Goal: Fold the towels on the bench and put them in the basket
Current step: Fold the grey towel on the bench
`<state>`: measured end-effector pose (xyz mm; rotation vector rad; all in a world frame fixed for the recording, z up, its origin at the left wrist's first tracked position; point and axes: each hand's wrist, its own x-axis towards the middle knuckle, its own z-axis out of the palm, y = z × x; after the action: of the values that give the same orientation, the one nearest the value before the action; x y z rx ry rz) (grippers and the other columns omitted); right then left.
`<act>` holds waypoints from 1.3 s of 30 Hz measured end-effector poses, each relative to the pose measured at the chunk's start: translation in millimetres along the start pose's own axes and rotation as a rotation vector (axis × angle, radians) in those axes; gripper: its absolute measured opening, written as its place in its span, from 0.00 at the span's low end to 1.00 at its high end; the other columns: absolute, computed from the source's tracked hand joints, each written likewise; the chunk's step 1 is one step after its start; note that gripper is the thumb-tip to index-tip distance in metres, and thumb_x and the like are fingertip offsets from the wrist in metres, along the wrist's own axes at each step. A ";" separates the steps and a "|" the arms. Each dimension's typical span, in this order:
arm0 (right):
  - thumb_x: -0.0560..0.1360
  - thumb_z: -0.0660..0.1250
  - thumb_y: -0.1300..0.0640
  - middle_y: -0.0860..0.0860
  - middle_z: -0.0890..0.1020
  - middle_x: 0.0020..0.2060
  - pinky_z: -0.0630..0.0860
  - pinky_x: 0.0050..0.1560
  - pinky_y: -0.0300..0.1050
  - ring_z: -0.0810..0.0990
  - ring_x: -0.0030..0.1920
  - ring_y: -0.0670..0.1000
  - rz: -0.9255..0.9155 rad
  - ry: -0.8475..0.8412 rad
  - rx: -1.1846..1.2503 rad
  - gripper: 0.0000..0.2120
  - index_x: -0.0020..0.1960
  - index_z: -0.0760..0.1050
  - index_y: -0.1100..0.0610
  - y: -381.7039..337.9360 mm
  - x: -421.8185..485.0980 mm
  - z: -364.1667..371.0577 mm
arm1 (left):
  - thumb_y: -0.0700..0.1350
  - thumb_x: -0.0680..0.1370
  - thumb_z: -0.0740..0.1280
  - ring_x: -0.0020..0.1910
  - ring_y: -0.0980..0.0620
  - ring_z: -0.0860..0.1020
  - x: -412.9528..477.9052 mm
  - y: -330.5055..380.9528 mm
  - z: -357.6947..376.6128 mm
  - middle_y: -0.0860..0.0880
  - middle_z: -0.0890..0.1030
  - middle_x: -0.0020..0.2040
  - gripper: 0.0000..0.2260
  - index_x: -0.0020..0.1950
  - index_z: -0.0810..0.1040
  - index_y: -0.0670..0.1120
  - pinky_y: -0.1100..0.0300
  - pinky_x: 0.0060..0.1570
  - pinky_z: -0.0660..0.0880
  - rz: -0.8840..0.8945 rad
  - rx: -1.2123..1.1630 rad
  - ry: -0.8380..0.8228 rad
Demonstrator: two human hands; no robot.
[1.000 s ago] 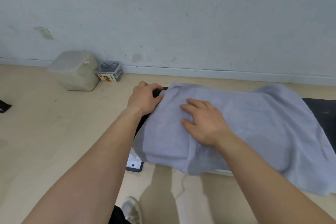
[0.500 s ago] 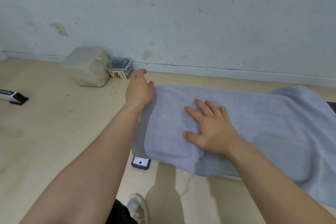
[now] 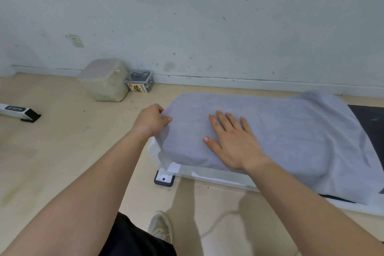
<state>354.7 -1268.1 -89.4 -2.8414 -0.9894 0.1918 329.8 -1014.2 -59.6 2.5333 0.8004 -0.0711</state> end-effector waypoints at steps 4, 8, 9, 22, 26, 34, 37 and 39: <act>0.80 0.40 0.34 0.49 0.48 0.81 0.42 0.79 0.57 0.46 0.80 0.54 0.080 0.057 0.041 0.34 0.82 0.44 0.49 23.1 -16.8 -22.6 | 0.52 0.78 0.66 0.66 0.39 0.70 -8.2 18.4 0.4 0.43 0.70 0.68 0.23 0.72 0.66 0.48 0.45 0.57 0.72 0.046 0.278 0.149; 0.82 0.46 0.36 0.52 0.52 0.81 0.46 0.78 0.58 0.49 0.80 0.56 0.228 0.106 0.058 0.32 0.81 0.49 0.50 74.5 -43.7 -39.9 | 0.53 0.79 0.63 0.66 0.41 0.70 -23.3 75.0 20.3 0.45 0.70 0.69 0.21 0.71 0.70 0.49 0.47 0.58 0.72 0.269 0.242 0.202; 0.82 0.47 0.37 0.53 0.52 0.81 0.47 0.78 0.58 0.49 0.80 0.56 0.274 0.109 0.061 0.32 0.81 0.50 0.50 88.7 -52.0 -43.4 | 0.53 0.79 0.63 0.66 0.41 0.70 -29.1 93.0 28.6 0.45 0.71 0.68 0.20 0.70 0.71 0.49 0.48 0.58 0.72 0.328 0.223 0.188; 0.78 0.60 0.49 0.53 0.75 0.54 0.76 0.48 0.52 0.74 0.54 0.57 0.826 0.175 0.225 0.11 0.55 0.73 0.55 222.8 -159.9 -59.7 | 0.38 0.79 0.58 0.62 0.48 0.74 -89.3 342.1 156.6 0.52 0.79 0.62 0.16 0.62 0.78 0.52 0.53 0.58 0.72 0.973 0.053 -0.078; 0.80 0.58 0.52 0.51 0.77 0.48 0.76 0.45 0.52 0.77 0.48 0.57 0.771 0.229 0.313 0.08 0.51 0.72 0.55 230.6 -160.6 -57.3 | 0.33 0.75 0.57 0.64 0.49 0.74 -75.7 388.3 177.0 0.52 0.78 0.63 0.27 0.65 0.77 0.59 0.55 0.55 0.72 1.088 0.264 -0.214; 0.81 0.58 0.52 0.50 0.78 0.41 0.69 0.35 0.48 0.76 0.41 0.53 0.703 0.388 0.726 0.04 0.50 0.67 0.51 238.5 -166.8 -60.4 | 0.44 0.78 0.65 0.52 0.50 0.74 -67.1 397.3 177.7 0.56 0.72 0.45 0.11 0.57 0.79 0.56 0.57 0.47 0.70 1.169 0.556 -0.342; 0.76 0.66 0.53 0.48 0.80 0.40 0.72 0.37 0.43 0.78 0.42 0.49 0.685 0.429 0.932 0.09 0.54 0.68 0.50 240.8 -171.9 -61.1 | 0.45 0.76 0.66 0.54 0.50 0.73 -65.0 395.4 168.4 0.55 0.72 0.47 0.07 0.51 0.79 0.56 0.55 0.46 0.71 1.166 0.555 -0.244; 0.72 0.72 0.52 0.47 0.82 0.41 0.74 0.40 0.43 0.80 0.42 0.47 0.662 0.396 0.986 0.19 0.59 0.68 0.48 239.6 -175.3 -62.7 | 0.45 0.73 0.67 0.53 0.52 0.70 -66.1 395.3 160.0 0.56 0.74 0.47 0.06 0.46 0.76 0.56 0.54 0.46 0.72 1.145 0.475 -0.205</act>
<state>374.2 -1568.6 -52.6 -2.0237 0.1606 0.1140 508.6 -1404.9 -19.2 2.9470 -0.8871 -0.1434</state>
